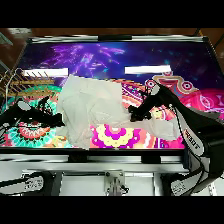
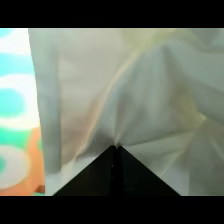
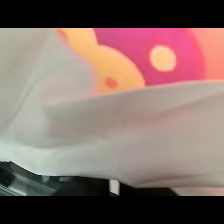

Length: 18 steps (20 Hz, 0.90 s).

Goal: Fold the shirts.

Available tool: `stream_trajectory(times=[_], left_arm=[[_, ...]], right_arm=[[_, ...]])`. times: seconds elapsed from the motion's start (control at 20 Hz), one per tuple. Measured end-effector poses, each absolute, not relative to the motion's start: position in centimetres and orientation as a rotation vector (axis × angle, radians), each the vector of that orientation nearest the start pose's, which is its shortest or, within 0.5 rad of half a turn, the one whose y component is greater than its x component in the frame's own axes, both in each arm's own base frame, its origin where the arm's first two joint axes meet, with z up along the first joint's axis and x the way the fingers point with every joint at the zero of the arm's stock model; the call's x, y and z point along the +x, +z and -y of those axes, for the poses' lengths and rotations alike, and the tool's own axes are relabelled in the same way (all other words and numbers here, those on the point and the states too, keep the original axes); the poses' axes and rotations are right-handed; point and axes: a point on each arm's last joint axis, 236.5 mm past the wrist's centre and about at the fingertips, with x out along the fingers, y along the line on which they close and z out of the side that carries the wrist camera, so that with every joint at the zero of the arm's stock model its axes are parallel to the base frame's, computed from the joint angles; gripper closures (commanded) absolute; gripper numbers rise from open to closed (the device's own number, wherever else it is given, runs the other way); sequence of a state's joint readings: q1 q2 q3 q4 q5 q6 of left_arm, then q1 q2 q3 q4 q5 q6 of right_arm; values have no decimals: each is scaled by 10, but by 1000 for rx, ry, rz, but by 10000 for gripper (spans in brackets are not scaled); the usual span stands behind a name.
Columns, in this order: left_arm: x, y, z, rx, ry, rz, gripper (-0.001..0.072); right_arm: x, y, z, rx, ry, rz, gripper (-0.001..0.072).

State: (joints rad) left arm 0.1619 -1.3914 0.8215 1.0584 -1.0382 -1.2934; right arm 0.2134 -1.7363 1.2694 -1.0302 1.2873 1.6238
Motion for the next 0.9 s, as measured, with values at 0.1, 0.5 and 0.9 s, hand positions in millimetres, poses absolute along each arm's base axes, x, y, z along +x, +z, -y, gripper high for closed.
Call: stream_trajectory(times=[0.1,0.5,0.9], left_arm=[[318,-105,51,-448,-236,-1481,665],[315,-66,97,-384,-529,-1466,665],[321,-43,151,-347,-668,-1412,-3]], right_arm=[[347,-106,-194,434,331,-1752,651],[446,-50,-178,467,314,-1409,651],[485,-9,-151,383,311,-1311,36]])
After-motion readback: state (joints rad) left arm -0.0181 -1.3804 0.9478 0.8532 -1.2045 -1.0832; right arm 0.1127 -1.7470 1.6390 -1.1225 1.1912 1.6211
